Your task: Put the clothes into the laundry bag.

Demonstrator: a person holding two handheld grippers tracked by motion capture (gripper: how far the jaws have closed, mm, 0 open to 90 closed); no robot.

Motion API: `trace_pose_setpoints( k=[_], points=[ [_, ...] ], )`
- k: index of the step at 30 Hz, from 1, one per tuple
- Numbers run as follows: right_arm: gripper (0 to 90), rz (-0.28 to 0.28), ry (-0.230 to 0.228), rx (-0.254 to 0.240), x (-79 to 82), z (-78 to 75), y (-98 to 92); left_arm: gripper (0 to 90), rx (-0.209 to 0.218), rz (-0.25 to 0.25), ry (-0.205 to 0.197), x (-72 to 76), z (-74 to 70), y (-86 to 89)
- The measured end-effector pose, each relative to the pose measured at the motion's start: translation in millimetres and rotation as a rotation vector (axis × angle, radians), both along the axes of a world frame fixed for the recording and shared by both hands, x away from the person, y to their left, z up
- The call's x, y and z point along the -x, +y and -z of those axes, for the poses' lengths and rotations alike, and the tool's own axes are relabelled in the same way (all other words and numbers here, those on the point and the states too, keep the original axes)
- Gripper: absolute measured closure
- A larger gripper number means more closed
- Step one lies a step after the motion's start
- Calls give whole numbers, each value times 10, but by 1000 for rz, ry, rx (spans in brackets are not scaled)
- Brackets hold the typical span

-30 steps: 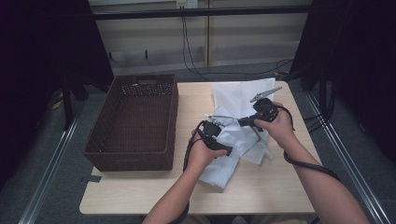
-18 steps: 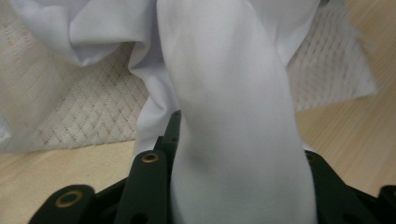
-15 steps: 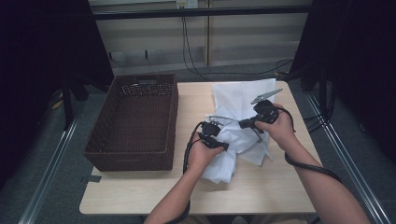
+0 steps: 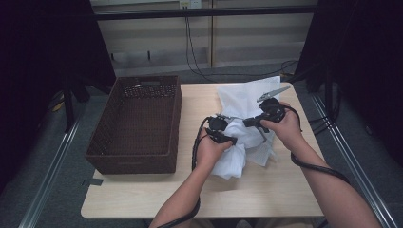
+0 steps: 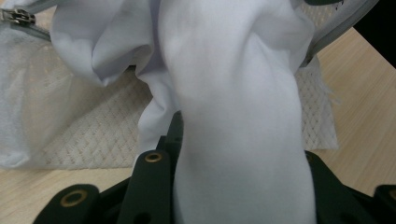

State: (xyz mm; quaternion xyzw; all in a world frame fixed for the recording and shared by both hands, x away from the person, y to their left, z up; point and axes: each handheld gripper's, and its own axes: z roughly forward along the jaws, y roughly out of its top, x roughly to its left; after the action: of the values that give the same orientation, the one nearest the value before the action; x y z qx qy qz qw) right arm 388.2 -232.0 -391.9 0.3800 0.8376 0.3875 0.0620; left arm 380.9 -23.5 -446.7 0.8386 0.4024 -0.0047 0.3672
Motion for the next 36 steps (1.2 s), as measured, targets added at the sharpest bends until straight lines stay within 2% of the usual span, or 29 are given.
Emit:
trace_pose_setpoints(
  k=[3,5,12,19,23,26,28,29,32,34,36],
  points=[
    [895,-4,-5,1,9,-31,0,657,23,-43,17,-51,33,61],
    [895,-6,-6,3,19,-46,-2,656,47,-76,5,-63,23,97],
    [895,-12,2,-7,6,-1,26,656,63,-27,-26,4,-121,-26],
    [895,-24,7,-4,32,-27,64,655,103,-105,-34,-74,-82,-53],
    [895,-23,13,1,25,-7,63,651,104,-113,-48,-85,-65,-111],
    [895,-20,17,2,27,14,58,629,85,-98,-67,-97,-21,-138],
    [895,-17,21,4,30,39,47,583,54,-63,-71,-106,34,-145],
    [895,-19,24,13,29,50,36,548,54,-70,-80,-101,62,-149],
    [895,-15,28,15,26,92,10,372,21,-43,-103,-97,124,-135],
    [895,-10,30,23,24,116,0,261,27,-43,-102,-88,127,-117],
    [895,-9,30,18,25,129,-13,196,-4,-30,-138,-71,72,-68]
  ],
)
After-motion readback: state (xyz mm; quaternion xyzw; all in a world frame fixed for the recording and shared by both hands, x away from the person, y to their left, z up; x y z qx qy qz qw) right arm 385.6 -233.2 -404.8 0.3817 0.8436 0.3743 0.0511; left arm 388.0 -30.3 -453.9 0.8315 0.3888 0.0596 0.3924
